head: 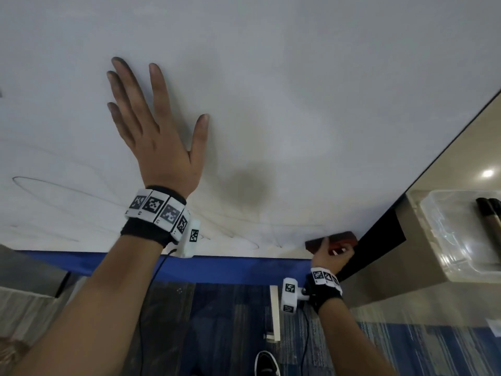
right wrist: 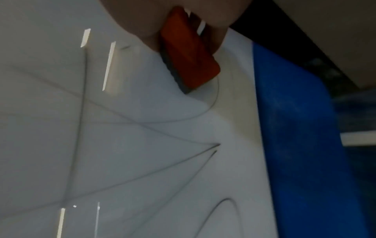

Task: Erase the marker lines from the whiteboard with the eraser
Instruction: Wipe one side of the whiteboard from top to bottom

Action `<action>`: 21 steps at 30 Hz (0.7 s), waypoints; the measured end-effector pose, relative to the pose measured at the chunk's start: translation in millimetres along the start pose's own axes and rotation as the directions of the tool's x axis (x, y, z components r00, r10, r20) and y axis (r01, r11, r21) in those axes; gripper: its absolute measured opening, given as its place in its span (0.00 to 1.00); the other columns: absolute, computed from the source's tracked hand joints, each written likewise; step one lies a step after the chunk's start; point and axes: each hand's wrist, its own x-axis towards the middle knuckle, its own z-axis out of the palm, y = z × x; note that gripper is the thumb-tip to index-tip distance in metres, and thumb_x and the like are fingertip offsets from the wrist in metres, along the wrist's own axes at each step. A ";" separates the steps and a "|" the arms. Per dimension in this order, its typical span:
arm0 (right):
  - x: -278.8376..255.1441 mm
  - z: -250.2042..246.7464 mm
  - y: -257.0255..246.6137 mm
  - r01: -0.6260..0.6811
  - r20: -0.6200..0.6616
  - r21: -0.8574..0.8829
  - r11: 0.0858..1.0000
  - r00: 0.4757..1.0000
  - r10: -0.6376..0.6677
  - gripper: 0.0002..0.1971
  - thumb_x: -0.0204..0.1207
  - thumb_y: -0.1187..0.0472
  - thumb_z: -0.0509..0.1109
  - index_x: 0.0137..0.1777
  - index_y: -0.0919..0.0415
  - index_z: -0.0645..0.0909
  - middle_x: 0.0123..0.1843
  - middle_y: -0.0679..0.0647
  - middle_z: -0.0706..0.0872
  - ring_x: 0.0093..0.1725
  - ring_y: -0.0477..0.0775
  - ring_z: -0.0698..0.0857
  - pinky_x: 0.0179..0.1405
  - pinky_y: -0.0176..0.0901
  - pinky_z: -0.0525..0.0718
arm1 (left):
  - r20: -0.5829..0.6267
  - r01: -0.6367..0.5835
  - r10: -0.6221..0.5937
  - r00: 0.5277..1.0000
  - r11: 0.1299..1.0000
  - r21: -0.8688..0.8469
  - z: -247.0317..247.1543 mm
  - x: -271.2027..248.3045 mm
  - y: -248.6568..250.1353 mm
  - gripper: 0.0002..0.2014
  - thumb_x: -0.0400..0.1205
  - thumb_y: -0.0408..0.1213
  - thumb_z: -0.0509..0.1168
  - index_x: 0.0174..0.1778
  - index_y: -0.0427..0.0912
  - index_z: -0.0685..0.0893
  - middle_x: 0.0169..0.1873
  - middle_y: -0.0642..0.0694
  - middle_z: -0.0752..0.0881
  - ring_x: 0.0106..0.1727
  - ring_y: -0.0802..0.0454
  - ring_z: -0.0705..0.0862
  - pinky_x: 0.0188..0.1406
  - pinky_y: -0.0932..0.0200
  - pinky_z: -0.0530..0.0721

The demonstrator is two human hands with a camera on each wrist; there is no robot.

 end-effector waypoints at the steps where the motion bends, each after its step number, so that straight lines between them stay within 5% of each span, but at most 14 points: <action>1: -3.1 4.3 -4.2 -0.057 -0.021 0.047 0.997 0.998 0.058 0.20 0.79 0.73 0.74 0.68 0.74 0.72 0.68 0.75 0.79 0.56 0.65 0.83 0.63 0.58 0.86 | 0.002 -0.007 0.007 1.000 1.000 0.000 -0.3 -0.4 -0.7 0.39 0.90 0.57 0.58 0.88 0.33 0.57 0.85 0.20 0.55 0.88 0.24 0.53 0.88 0.32 0.50; 4: -23.7 20.9 -33.5 0.043 -0.005 0.148 0.988 0.999 -0.043 0.19 0.80 0.73 0.73 0.67 0.66 0.71 0.70 0.72 0.77 0.56 0.60 0.80 0.58 0.45 0.85 | 0.000 -0.024 0.024 1.000 1.000 0.005 1.1 -1.6 -4.5 0.39 0.89 0.56 0.59 0.88 0.32 0.58 0.84 0.19 0.55 0.88 0.22 0.54 0.88 0.31 0.51; 7: -47.5 29.0 -54.8 0.324 0.085 0.137 0.936 0.938 -0.337 0.20 0.78 0.63 0.74 0.65 0.60 0.72 0.65 0.46 0.73 0.60 0.64 0.79 0.60 0.53 0.83 | -0.010 -0.031 0.031 0.999 1.000 0.001 3.5 -2.0 -4.8 0.39 0.90 0.56 0.59 0.87 0.29 0.58 0.83 0.17 0.56 0.87 0.20 0.54 0.87 0.29 0.52; 9: -46.5 32.4 -46.9 0.329 0.085 0.092 0.940 0.938 -0.337 0.20 0.78 0.62 0.74 0.66 0.62 0.71 0.64 0.43 0.71 0.61 0.65 0.79 0.59 0.53 0.83 | -0.013 -0.030 0.030 0.999 1.000 -0.003 4.2 -2.8 -3.9 0.39 0.90 0.56 0.58 0.87 0.28 0.59 0.83 0.16 0.56 0.86 0.19 0.54 0.87 0.29 0.52; 12: -32.6 32.1 -17.9 0.119 0.068 0.165 0.979 0.989 -0.132 0.18 0.81 0.70 0.72 0.66 0.60 0.70 0.69 0.63 0.74 0.62 0.65 0.80 0.62 0.55 0.84 | -0.018 -0.030 0.030 0.999 1.000 -0.002 4.6 -2.8 -4.5 0.39 0.90 0.56 0.57 0.86 0.27 0.59 0.82 0.15 0.57 0.86 0.18 0.55 0.87 0.29 0.52; 14: -21.0 32.7 9.8 -0.117 0.052 0.205 0.972 0.993 0.109 0.18 0.82 0.74 0.70 0.63 0.57 0.68 0.66 0.64 0.76 0.59 0.60 0.79 0.60 0.49 0.82 | -0.009 -0.042 0.042 0.999 0.999 0.009 5.6 -2.9 -6.3 0.39 0.90 0.56 0.57 0.86 0.27 0.59 0.82 0.15 0.57 0.86 0.18 0.55 0.87 0.29 0.52; 18: 3.3 32.3 64.5 -0.508 0.026 0.221 0.832 0.856 0.516 0.28 0.81 0.71 0.72 0.79 0.62 0.69 0.74 0.61 0.79 0.62 0.61 0.80 0.61 0.52 0.84 | 0.005 -0.074 0.074 0.997 0.997 0.025 5.8 -2.9 -11.4 0.39 0.89 0.56 0.58 0.86 0.27 0.59 0.82 0.15 0.57 0.86 0.18 0.55 0.87 0.29 0.52; 21: 25.3 34.1 99.4 -0.605 0.041 0.233 0.762 0.789 0.614 0.28 0.81 0.69 0.72 0.80 0.60 0.72 0.77 0.65 0.80 0.61 0.64 0.82 0.42 0.50 0.87 | 0.002 -0.080 0.080 0.997 0.996 0.029 4.1 -3.6 -10.7 0.39 0.89 0.56 0.58 0.86 0.26 0.60 0.82 0.14 0.57 0.85 0.18 0.56 0.87 0.30 0.52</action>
